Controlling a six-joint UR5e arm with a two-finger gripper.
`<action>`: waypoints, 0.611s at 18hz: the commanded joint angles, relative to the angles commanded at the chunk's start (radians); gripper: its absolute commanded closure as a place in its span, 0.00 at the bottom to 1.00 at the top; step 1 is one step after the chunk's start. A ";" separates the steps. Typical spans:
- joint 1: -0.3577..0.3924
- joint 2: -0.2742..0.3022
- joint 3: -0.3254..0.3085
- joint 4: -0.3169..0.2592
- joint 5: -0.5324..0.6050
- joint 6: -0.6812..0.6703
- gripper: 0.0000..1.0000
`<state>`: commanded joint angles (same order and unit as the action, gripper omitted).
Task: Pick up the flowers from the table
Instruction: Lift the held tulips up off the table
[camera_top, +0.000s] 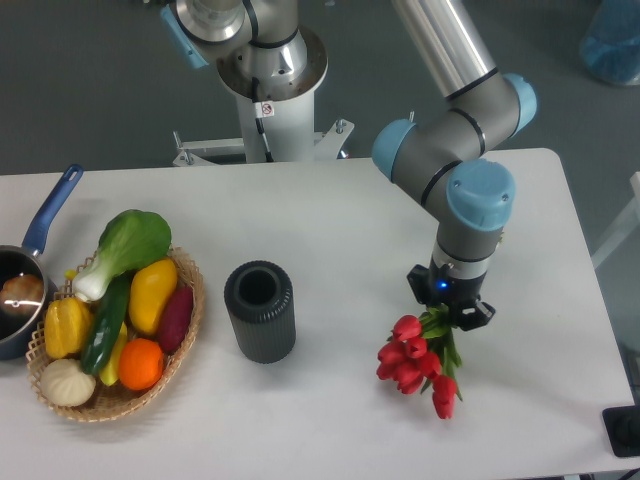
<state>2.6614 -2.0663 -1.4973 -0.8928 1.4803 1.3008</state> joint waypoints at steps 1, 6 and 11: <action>0.008 0.002 0.014 -0.002 -0.003 0.000 1.00; 0.020 -0.003 0.086 -0.009 -0.029 0.009 1.00; 0.020 -0.006 0.126 -0.029 -0.026 0.009 0.99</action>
<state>2.6814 -2.0724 -1.3715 -0.9218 1.4542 1.3100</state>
